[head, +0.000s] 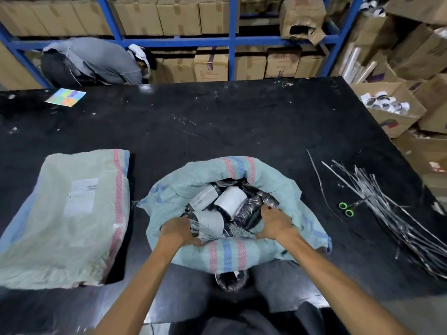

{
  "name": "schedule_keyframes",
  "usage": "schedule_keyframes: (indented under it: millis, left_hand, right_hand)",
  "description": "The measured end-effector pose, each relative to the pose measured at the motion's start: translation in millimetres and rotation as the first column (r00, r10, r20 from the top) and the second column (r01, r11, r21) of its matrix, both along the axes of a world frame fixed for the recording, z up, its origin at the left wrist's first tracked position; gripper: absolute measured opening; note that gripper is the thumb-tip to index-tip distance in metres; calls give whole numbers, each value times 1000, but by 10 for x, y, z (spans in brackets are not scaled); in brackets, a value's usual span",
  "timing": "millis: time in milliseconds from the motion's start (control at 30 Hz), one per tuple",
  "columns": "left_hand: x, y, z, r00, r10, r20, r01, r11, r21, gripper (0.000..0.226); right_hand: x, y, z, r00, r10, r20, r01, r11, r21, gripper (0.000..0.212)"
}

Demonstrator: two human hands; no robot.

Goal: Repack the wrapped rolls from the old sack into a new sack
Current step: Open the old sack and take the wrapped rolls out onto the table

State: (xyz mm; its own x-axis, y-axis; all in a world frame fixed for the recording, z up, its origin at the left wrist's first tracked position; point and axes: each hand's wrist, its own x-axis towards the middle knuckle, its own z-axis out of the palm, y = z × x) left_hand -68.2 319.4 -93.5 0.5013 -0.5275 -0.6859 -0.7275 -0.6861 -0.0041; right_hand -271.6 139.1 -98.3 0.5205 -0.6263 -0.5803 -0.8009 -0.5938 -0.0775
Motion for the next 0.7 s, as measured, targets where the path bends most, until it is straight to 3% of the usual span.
schedule_keyframes:
  millis: [67,167,300,367,500,700]
  left_hand:
    - [-5,67,-45,995,100,29,-95,986,-136,71]
    - [21,158,-201,955,286,-80,-297,922,-247,73]
    - [11,203,-385,944,309,-116,-329,900,-286,68]
    - [18,197,-466,940,318,-127,-342,890,-301,68]
    - [-5,162,-546,894,413,-173,-448,835,-320,65]
    - [-19,-156,-409,872,465,-152,-480,749,-457,63]
  right_hand:
    - [-29,10,-86,996,-20,88,24,999,-40,82]
    - [-59,46,-180,981,21,193,6,991,-137,66]
    - [-68,128,-359,944,94,315,-2,960,-280,86]
    - [-31,108,-432,935,98,341,-6,965,-263,93]
    - [117,19,-534,931,86,355,-2,973,-231,72]
    - [424,-313,-529,920,31,391,56,977,-208,71]
